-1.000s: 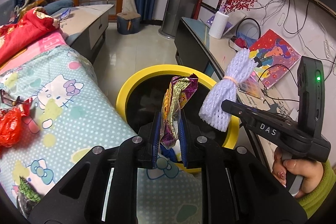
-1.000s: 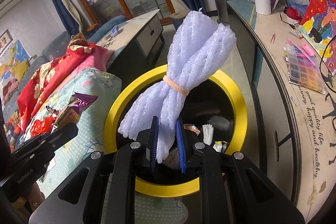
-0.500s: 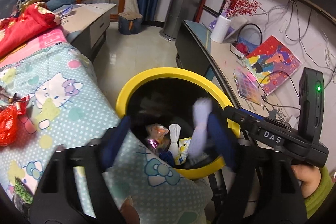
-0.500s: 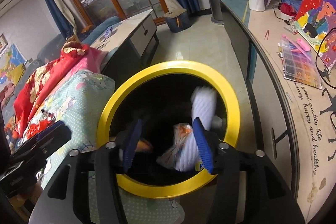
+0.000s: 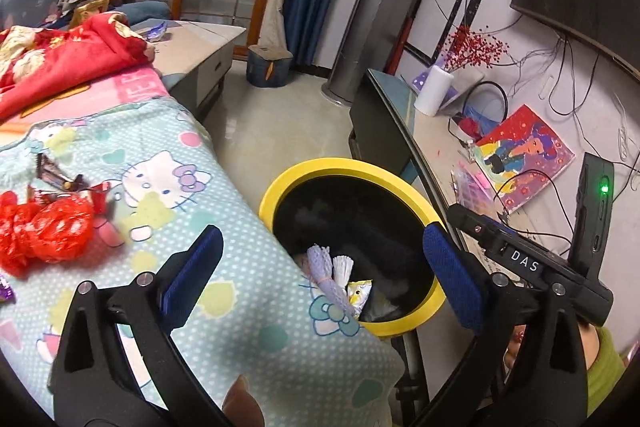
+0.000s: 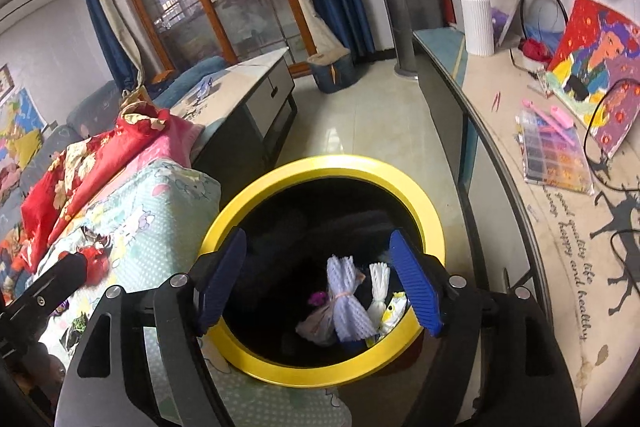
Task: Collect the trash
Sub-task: 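Move both open tools back to the trash on the bed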
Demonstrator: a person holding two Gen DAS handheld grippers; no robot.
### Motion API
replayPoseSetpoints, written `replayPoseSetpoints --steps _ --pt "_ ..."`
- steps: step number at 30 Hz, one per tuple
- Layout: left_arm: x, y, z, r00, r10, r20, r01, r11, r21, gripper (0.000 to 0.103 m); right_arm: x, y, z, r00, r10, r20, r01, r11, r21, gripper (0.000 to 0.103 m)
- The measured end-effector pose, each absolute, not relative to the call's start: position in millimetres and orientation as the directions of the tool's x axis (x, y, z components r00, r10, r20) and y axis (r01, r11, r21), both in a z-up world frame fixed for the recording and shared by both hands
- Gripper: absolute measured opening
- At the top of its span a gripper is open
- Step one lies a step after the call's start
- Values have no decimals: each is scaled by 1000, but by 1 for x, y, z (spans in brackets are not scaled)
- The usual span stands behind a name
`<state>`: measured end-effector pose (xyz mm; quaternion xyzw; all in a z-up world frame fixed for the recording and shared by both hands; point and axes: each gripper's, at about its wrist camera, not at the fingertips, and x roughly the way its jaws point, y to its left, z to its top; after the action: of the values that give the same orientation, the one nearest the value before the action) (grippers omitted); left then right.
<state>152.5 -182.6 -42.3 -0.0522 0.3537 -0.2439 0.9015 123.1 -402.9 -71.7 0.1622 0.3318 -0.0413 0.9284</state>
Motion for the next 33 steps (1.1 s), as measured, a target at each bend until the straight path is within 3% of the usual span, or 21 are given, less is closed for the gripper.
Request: replayPoseSetpoints --steps 5,33 --pt "147 -166 -36 661 -448 -602 370 892 -258 92 118 -381 -56 799 13 -601 145 966 215 76" --pt "126 -60 -13 776 -315 -547 176 940 -293 92 106 -272 -14 828 122 -547 -101 992 69 80"
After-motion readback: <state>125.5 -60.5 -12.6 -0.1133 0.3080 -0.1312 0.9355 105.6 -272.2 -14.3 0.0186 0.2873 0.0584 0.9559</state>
